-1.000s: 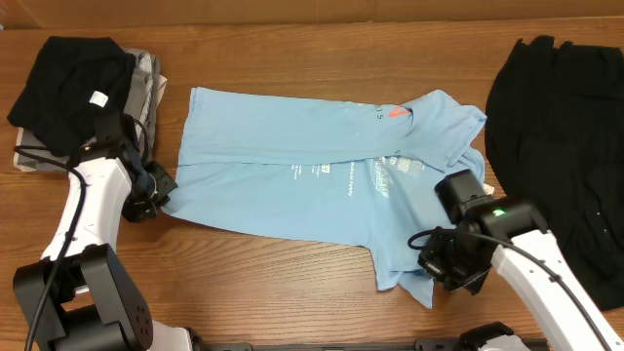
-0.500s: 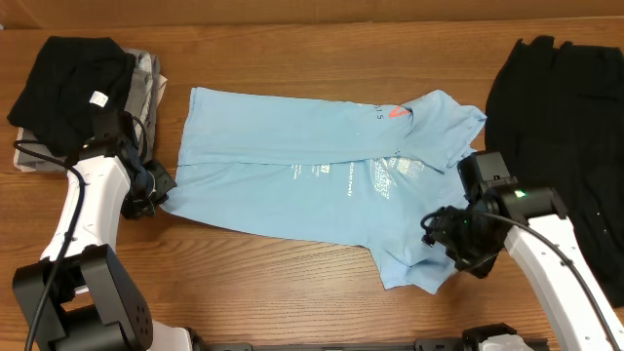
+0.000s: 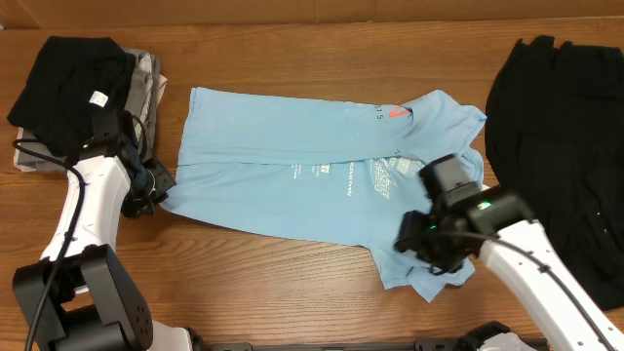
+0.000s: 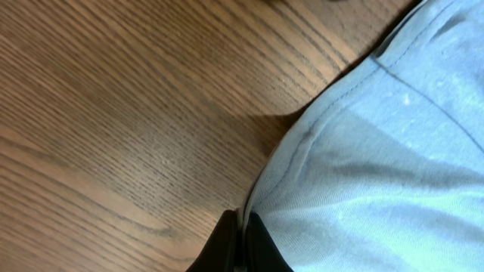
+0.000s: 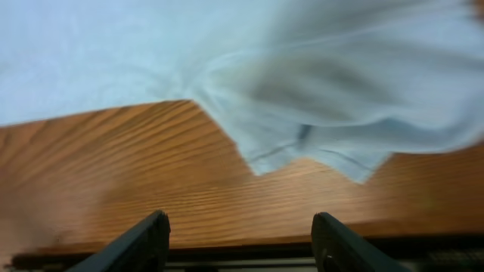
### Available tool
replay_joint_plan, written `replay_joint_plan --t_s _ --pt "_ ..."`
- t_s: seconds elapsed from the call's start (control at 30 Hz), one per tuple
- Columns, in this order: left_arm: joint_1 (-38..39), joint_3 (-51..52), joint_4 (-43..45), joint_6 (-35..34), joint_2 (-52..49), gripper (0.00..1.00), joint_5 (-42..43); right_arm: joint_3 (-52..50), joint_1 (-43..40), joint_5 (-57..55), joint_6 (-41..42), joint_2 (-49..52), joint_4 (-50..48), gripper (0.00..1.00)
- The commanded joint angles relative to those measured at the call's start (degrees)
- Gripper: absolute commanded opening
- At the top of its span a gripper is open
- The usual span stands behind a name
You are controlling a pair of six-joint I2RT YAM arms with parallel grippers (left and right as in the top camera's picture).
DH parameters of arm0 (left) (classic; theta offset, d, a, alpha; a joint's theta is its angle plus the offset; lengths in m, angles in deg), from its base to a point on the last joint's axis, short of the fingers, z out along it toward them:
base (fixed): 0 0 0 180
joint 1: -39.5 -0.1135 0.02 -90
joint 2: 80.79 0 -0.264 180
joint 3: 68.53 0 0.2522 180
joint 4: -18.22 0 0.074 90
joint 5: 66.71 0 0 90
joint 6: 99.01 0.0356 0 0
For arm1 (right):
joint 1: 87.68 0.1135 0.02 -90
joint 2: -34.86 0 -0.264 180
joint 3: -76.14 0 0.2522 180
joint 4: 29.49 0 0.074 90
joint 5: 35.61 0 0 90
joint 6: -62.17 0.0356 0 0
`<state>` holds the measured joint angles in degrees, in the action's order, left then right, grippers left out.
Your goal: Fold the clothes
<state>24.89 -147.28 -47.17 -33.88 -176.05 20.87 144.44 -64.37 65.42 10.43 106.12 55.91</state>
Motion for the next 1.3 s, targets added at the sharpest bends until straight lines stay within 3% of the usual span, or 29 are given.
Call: replay_joint_plan --t_s 0.0,0.27,0.53,1.03,1.17,1.27 --pt "0.39 -1.22 0.31 1.11 -0.17 0.04 -1.11 -4.70 5.22 0.55 6.45 1.77 -2.69 0.63" --pt "0.39 -1.22 0.70 1.11 -0.17 0.04 -1.11 -11.54 8.90 0.24 12.44 8.02 -11.32 0.56" --pt "0.39 -1.20 0.68 1.11 -0.17 0.04 -1.16 -14.43 8.98 -5.90 21.88 12.17 -10.97 0.53" --pt "0.39 -1.16 0.92 1.11 -0.20 0.04 -1.16 -17.70 8.39 -9.75 25.07 13.38 -17.84 0.48" --pt "0.39 -1.16 0.90 1.11 -0.20 0.04 -1.16 -17.75 6.88 -10.60 25.00 13.68 -18.47 0.35" --pt "0.39 -1.16 0.90 1.11 -0.20 0.04 -1.16 -17.75 6.21 -10.58 24.96 13.68 -18.43 0.11"
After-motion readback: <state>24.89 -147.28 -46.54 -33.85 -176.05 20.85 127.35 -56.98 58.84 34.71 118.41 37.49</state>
